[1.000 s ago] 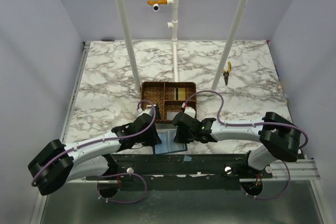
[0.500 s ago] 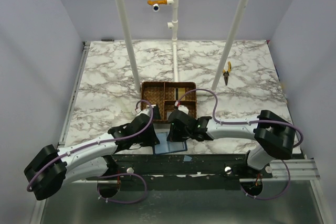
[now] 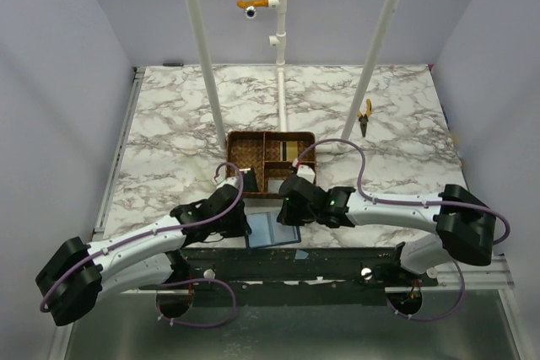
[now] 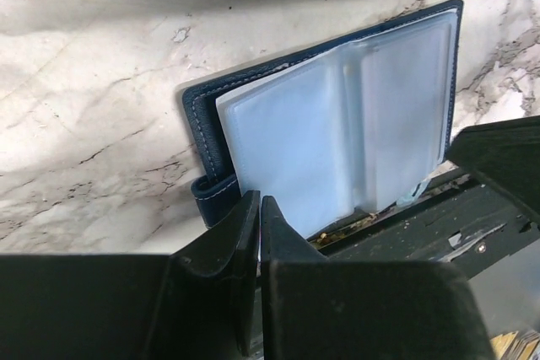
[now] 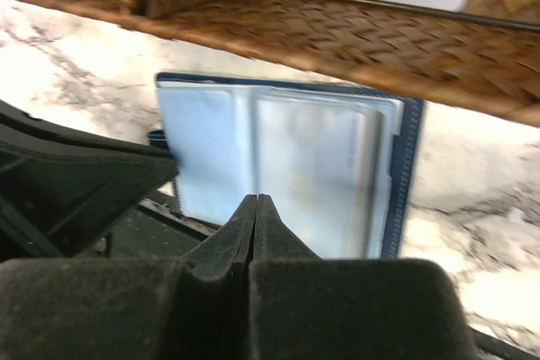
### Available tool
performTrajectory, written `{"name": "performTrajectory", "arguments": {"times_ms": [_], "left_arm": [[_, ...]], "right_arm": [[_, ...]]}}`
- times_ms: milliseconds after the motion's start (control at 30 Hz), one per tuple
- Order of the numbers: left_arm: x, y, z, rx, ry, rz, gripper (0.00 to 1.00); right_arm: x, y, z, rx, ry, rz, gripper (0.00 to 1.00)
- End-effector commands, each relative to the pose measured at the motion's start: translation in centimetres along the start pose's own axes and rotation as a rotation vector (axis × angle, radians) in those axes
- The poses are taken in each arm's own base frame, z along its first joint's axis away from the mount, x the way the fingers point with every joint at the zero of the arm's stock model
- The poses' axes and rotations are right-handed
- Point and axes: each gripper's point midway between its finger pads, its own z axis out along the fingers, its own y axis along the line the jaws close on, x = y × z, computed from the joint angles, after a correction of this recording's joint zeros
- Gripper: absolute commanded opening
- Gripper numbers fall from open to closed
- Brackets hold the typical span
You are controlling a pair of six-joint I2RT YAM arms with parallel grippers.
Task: Take the credit cards out of the card holder
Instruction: Remove the credit card from the card holder.
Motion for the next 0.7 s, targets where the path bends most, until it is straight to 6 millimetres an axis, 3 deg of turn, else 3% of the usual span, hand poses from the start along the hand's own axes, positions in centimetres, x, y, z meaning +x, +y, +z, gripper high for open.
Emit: {"name": "performTrajectory", "arguments": {"times_ms": [0, 367, 667], "left_arm": [[0.2, 0.6, 0.6, -0.019, 0.005, 0.010, 0.06], [0.6, 0.2, 1.6, -0.010, 0.034, 0.014, 0.04], [0.6, 0.1, 1.8, -0.005, 0.037, 0.012, 0.03]], "right_arm": [[1.0, -4.2, -0.5, 0.142, -0.006, 0.004, 0.01], [2.2, -5.6, 0.7, 0.180, 0.023, -0.005, 0.01], [3.1, -3.9, 2.4, 0.116, 0.075, -0.014, 0.01]]}}
